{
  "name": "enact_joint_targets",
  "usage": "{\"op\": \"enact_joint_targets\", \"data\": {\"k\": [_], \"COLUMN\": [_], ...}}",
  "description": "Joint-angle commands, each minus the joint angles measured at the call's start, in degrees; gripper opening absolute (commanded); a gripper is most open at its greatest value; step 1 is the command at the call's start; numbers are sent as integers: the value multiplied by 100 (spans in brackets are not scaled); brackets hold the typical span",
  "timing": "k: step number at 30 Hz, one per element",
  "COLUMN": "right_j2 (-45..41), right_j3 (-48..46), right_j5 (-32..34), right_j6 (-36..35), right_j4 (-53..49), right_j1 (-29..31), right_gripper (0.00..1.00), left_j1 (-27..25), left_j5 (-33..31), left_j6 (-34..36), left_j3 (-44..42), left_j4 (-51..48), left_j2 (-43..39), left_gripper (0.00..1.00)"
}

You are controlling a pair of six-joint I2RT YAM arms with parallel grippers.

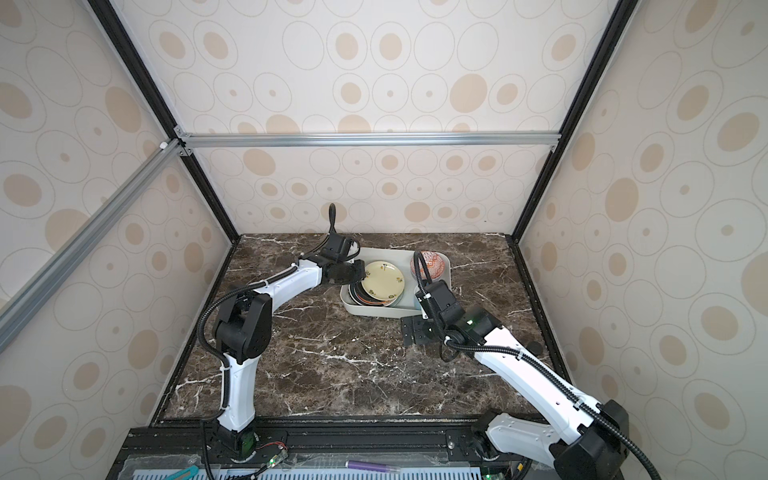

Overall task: Place the mixed dishes into the plastic bin
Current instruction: 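Lower the cream plate onto the plate stack and open the left gripper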

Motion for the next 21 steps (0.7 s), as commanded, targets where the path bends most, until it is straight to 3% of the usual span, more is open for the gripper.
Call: {"op": "enact_joint_targets", "data": {"k": [1, 11, 15, 18, 21], "right_j2": [-4, -87, -71, -44, -31], "right_j3": [34, 35, 70, 116, 156], "right_j5": [-73, -109, -106, -126, -140], "right_j6": [-43, -3, -4, 18, 36], "right_j4": [-19, -82, -120, -126, -134], "right_j1": [-34, -33, -36, -34, -32], "right_gripper": [100, 100, 100, 100, 100], "left_j1": [-51, -50, -42, -36, -17], "left_j5": [-253, -414, -443, -547, -654], "left_j6": [98, 116, 146, 221, 285], "left_j3": [28, -130, -188, -189, -195], "left_j4": [-127, -91, -86, -170, -239], "left_j2": [-181, -347, -395, -429, -508], "left_gripper": [4, 1, 7, 26, 63]}}
